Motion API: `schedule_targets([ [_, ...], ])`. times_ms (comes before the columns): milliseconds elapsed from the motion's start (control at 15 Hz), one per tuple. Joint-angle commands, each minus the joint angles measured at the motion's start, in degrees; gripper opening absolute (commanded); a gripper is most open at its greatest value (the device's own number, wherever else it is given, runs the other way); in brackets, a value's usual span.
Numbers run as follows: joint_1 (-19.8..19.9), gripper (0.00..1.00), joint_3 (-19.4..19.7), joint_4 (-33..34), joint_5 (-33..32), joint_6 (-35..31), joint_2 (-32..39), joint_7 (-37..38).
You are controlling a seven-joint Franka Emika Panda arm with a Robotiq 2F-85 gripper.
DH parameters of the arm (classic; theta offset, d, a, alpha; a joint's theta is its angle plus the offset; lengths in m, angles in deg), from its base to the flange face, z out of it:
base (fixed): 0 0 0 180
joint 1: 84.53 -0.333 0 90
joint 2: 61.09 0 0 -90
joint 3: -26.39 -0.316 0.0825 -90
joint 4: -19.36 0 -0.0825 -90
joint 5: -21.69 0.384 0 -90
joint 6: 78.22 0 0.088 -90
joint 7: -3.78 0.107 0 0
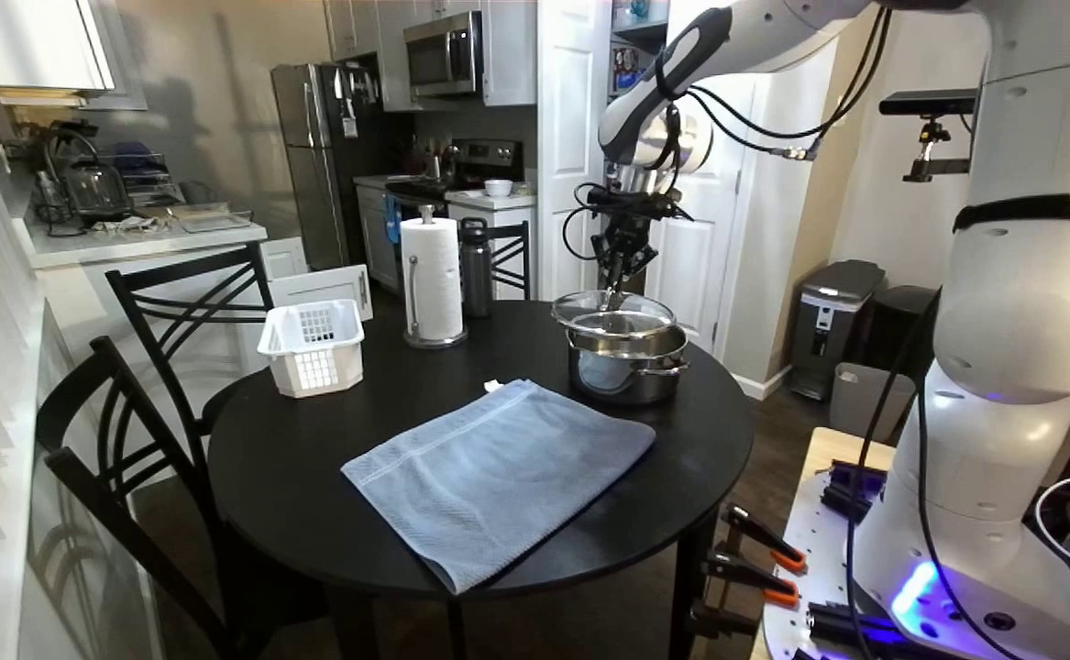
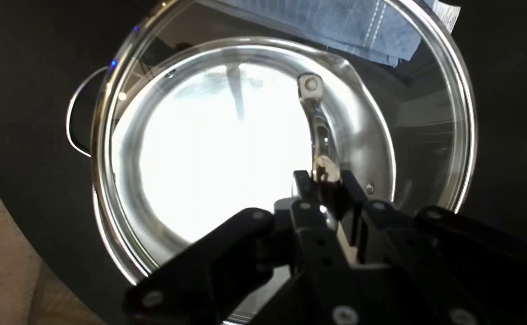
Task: Place the lid on the pot
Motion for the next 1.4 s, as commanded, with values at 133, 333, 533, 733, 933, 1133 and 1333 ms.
schedule_targets([
  [133, 0.23, 0.05, 0.59, 8.46, -0.43, 3.53, 7.50, 2.60],
  [333, 0.22, 0.05, 1.27, 9.60, -1.33, 3.80, 9.68, 2.57],
  [533, 0.26, 0.05, 1.89, 10.07, -1.68, 3.83, 10.81, 2.44],
  [733, -0.01, 0.05, 2.10, 9.26, -2.61, 4.87, 10.49, 1.73],
  [933, -0.47, 0.05, 1.89, 7.96, -4.33, 5.93, 9.64, 0.84],
  [1133, -1.16, 0.05, 1.68, 7.40, -5.93, 6.26, 9.16, 1.10],
  [1333, -1.45, 0.05, 1.38, 7.65, -6.05, 7.21, 8.87, 0.80],
])
